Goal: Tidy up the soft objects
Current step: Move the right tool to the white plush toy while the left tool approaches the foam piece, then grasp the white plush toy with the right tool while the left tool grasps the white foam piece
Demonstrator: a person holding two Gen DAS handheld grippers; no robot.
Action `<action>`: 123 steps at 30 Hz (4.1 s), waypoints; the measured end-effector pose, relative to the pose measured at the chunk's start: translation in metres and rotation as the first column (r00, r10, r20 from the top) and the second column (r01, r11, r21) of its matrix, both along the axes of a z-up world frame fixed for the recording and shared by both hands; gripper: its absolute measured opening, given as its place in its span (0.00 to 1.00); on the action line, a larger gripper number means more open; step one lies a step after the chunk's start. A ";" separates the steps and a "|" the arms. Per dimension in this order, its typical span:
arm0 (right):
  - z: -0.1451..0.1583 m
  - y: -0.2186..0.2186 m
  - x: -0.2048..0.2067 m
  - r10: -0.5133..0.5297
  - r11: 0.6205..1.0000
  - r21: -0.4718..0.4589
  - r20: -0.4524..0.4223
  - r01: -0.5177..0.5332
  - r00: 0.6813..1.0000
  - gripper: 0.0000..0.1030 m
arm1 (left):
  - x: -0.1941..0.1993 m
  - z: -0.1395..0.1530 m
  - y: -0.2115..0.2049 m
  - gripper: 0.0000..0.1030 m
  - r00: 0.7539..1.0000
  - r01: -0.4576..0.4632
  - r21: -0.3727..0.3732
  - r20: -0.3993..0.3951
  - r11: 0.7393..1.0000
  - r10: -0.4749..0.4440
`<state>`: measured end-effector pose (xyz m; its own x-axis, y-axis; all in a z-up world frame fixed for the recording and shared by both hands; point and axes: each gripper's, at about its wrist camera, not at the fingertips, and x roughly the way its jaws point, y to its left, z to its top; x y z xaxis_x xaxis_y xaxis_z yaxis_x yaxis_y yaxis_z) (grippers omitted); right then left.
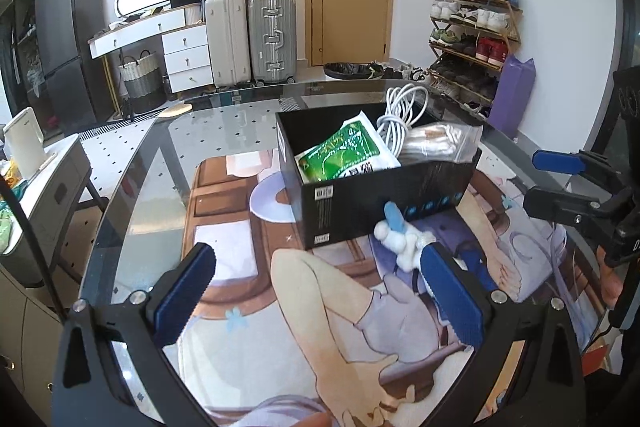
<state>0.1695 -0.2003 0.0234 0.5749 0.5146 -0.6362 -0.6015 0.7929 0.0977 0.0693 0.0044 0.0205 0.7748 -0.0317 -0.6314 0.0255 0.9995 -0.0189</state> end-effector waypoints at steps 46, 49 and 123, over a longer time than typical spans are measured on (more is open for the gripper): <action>-0.024 0.012 0.000 0.061 0.997 -0.045 -0.080 -0.064 0.995 0.99 | -0.028 -0.011 -0.033 1.00 0.974 0.214 0.074 -0.099 0.974 -0.206; -0.025 0.011 0.000 0.060 0.997 -0.044 -0.083 -0.064 0.995 0.99 | -0.031 -0.013 -0.039 1.00 0.964 0.252 0.084 -0.110 0.964 -0.243; -0.077 0.079 0.020 -0.010 0.983 -0.179 -0.209 -0.028 0.978 0.99 | -0.008 -0.041 0.009 0.37 0.959 0.185 0.008 -0.222 0.983 -0.178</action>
<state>0.1896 -0.1210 -0.0533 0.4156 0.3852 -0.8239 -0.5902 0.8035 0.0779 0.0612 0.0135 -0.0205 0.6000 -0.1386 -0.7879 0.2050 0.9786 -0.0160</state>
